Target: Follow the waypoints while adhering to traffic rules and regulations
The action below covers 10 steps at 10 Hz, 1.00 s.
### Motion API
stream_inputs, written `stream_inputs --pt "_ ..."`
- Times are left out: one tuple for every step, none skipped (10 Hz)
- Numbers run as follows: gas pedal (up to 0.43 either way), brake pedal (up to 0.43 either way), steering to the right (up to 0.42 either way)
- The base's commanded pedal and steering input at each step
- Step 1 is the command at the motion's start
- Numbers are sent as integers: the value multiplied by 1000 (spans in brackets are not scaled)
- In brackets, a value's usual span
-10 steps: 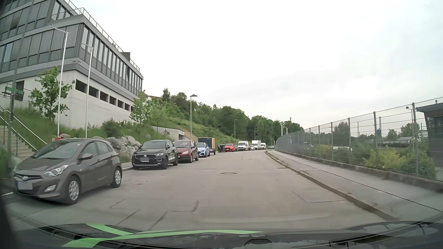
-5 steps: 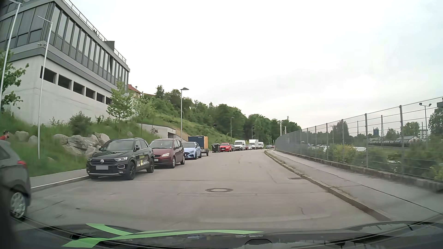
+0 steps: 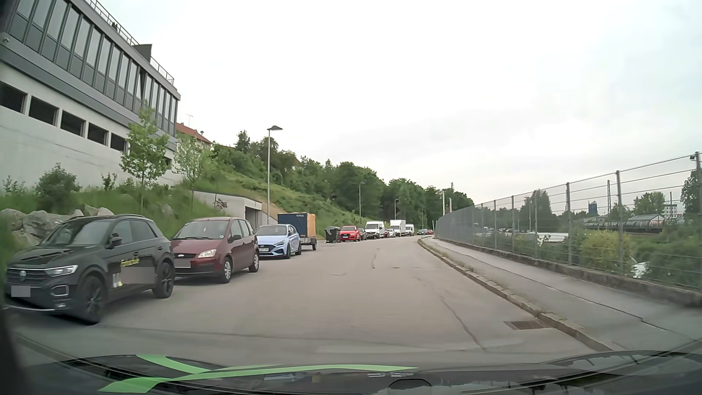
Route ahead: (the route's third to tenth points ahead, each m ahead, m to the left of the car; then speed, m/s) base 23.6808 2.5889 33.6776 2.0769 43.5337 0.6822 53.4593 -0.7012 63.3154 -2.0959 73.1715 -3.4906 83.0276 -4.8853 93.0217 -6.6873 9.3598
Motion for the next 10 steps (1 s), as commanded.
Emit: stream_inputs --pt "118 0 11" --pt "118 0 11" --pt "118 0 11" --pt "118 0 8" --pt "118 0 7" --pt "118 0 8" --pt "118 0 8" --pt "118 0 8" --pt "110 0 8" --pt "110 0 8"
